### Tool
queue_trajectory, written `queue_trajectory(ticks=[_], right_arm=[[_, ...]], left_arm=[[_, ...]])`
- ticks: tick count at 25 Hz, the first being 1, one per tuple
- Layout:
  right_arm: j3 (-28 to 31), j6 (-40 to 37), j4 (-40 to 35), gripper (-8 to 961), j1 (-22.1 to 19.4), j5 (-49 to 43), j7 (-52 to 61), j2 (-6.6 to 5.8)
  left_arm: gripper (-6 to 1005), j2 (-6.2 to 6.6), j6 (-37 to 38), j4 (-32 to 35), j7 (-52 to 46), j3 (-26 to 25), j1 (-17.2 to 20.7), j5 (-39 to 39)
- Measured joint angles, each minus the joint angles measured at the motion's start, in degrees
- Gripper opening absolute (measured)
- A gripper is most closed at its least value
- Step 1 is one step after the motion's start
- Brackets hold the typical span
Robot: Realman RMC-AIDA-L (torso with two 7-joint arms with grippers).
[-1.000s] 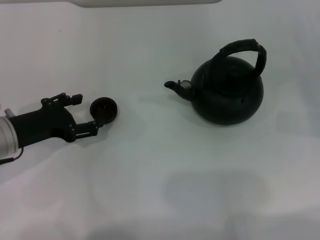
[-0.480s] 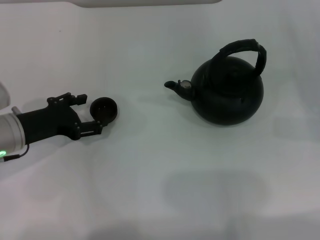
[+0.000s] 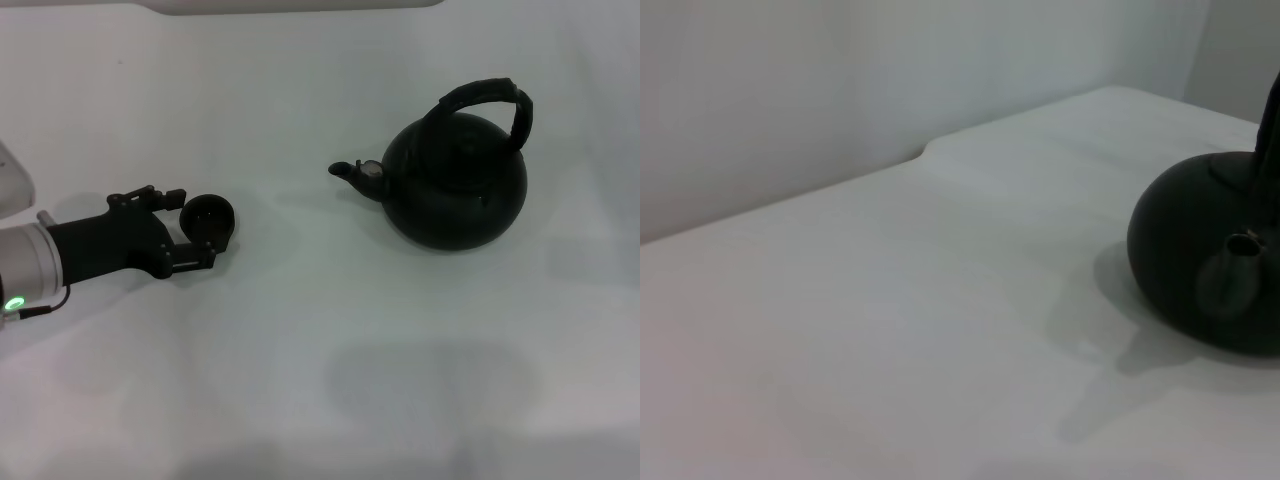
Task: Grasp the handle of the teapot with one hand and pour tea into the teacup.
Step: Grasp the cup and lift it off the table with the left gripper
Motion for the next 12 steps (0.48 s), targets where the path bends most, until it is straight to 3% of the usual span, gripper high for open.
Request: queue_trajectory(ticks=[12], right_arm=[[0.01,-1.34,0.49,857,-0.61,0.00,0.09,0.00]], left_arm=[[878,0.09,-1.62,-2.47,0.12,-0.01,-1.01,0.06]])
